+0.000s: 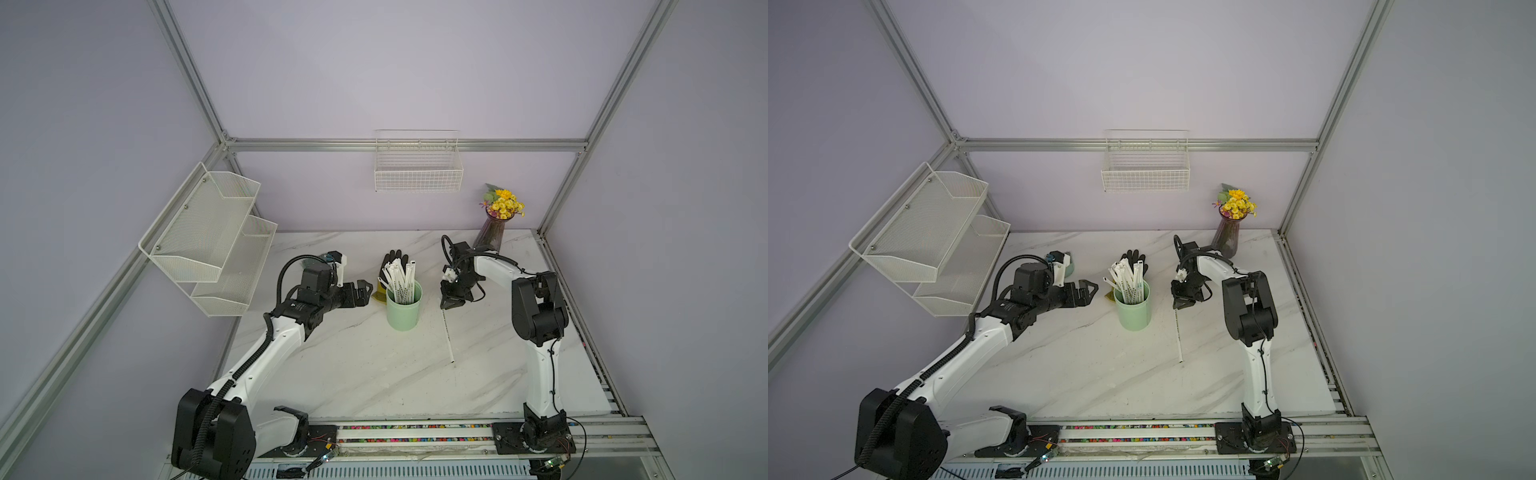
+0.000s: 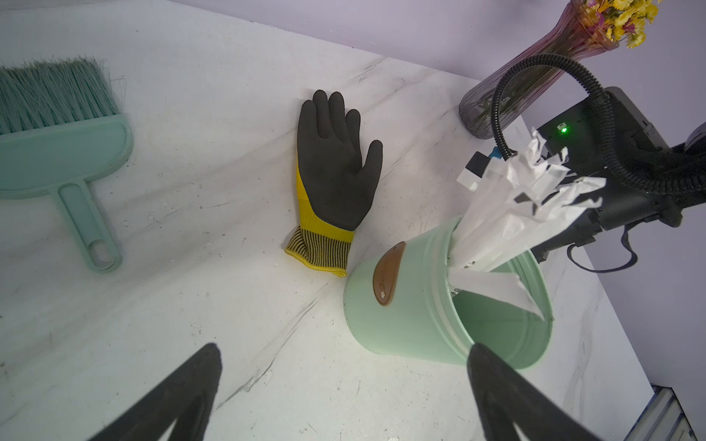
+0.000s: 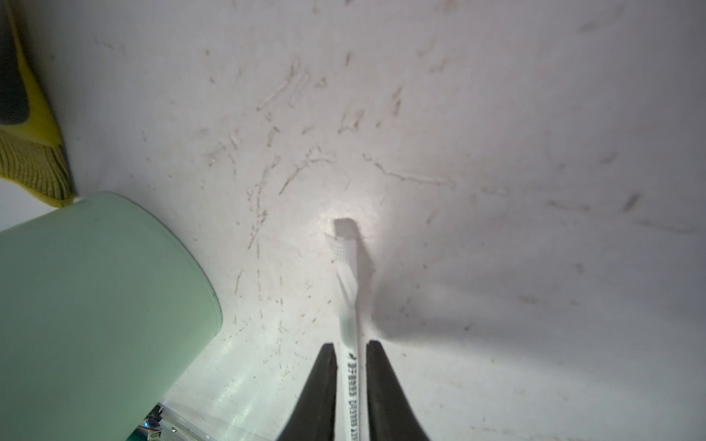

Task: Take the straws out of the storage container
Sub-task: Place the straw at the center of the board, then pick up the straw from the container.

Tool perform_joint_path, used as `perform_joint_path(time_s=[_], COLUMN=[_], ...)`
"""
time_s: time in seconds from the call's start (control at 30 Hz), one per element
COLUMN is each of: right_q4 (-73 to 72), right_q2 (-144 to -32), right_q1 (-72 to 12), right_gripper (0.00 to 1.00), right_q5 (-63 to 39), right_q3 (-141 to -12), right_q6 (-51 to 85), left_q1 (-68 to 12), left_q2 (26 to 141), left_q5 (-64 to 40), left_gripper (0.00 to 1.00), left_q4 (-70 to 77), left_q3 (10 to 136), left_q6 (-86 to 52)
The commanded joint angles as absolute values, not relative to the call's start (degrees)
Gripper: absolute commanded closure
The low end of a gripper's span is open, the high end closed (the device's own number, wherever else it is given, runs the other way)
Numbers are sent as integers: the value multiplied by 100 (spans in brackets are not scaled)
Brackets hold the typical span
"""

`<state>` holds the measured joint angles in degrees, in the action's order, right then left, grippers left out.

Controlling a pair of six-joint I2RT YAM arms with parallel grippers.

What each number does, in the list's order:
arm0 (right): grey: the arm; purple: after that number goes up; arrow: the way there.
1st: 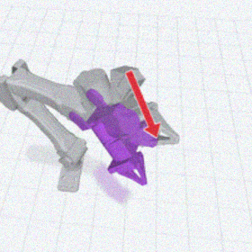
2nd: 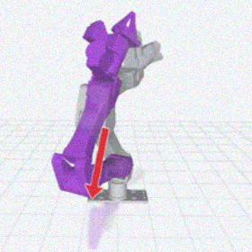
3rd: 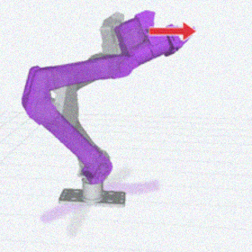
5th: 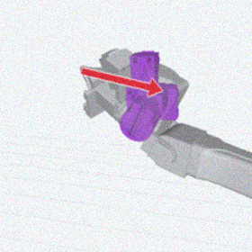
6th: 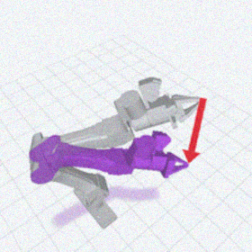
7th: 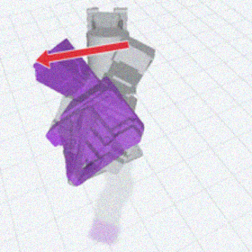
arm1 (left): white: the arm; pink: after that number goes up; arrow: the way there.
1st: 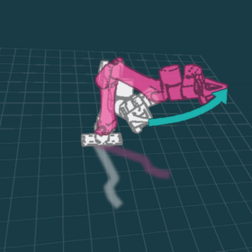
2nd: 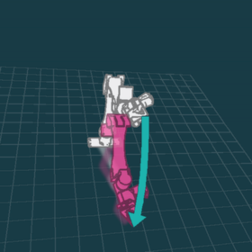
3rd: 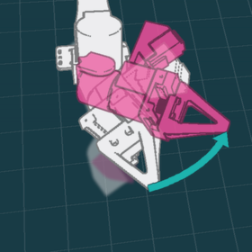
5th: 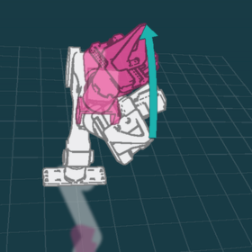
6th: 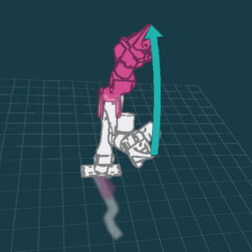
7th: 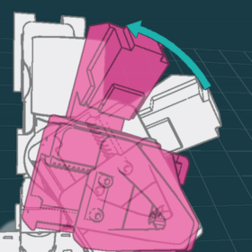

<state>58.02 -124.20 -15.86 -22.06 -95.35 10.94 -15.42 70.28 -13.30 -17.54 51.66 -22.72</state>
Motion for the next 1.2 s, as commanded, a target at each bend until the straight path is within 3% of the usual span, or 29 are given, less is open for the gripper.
perform_joint_path(time_s=[0.0,0.2,0.4,0.7,1.17], right_q4=[5401,4167,3202,3266,3011], right_q2=[-11608,-9891,-8776,-9317,-10027], right_q1=[-1586,-1941,-2768,-3480,-3515], right_gripper=[80,80,71,72,72], right_q5=[-2036,-1707,-1245,-889,-1003], right_q3=[-9293,-8367,-7878,-8361,-8690], right_q6=[1257,1411,1578,1761,1988], left_q1=[-1556,-1551,-1556,-1556,-1556], left_q2=[6878,6700,6636,6592,6596], left_q5=[-1348,-1300,-1362,-1413,-1402], left_gripper=[0,0,0,0,0], left_q4=[-1690,-1684,-1693,-1692,-1718], left_q3=[5338,5300,5300,5284,5265], left_q6=[-2144,-2179,-2219,-2245,-2188])
